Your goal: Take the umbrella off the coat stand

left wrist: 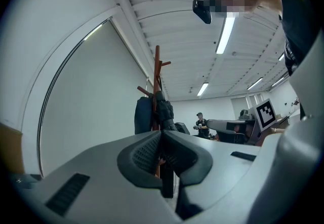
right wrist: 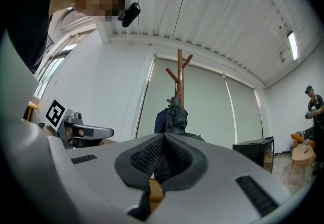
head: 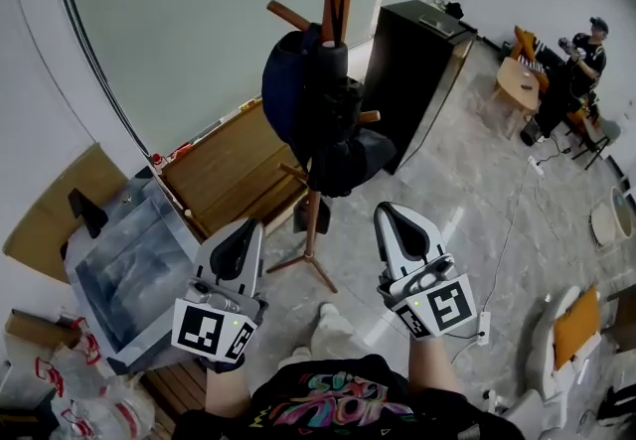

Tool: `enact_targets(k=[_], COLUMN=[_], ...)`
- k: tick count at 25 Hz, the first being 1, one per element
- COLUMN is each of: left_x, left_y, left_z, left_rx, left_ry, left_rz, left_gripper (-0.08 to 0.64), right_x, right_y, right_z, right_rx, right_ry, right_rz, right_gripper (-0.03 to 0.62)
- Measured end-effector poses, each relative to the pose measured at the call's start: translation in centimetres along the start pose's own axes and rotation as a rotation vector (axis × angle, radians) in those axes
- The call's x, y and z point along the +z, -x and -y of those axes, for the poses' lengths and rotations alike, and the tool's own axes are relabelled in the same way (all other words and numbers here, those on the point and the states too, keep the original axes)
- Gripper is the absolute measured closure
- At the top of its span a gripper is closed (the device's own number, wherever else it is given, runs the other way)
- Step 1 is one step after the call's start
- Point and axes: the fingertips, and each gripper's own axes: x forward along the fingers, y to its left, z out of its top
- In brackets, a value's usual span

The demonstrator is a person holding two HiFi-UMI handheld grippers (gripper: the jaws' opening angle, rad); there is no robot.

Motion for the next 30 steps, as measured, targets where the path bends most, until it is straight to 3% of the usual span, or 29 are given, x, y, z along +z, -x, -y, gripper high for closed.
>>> enact_targets(k=[9, 17, 24, 29, 30], left_x=[1.4, 2.2, 2.4, 2.1, 2.0], left_y=[-7.5, -10.5, -11.3, -11.7, -11.8], left_z=[-0.3, -0.5, -0.6, -0.4, -0.3], left_rx=[0.062, 0.147, 0.135, 0.078, 0.064], left_ry=[-0.035, -0.066, -0.062, -0.025, -0.016], left_rz=[0.052, 0.067, 0.063, 0.054, 0.055], left_gripper=[0.529, 0.529, 0.529, 0.528, 0.528], right_x=[1.2, 2.0, 2.5, 2.7, 2.8], right_y=[-4.9, -7.8, -8.7, -8.6, -8.6], right_z=[6.5, 9.2, 9.1, 8.9, 8.8], right_rx=[0.099, 0.211, 0.234, 0.247, 0.256], right_ry=[0.020, 0.013, 0.011, -0.030, -0.044], right_rz=[0.056, 0.094, 0.108, 0.132, 0.139], right_gripper=[0.578, 0.578, 0.577, 0.577, 0.538])
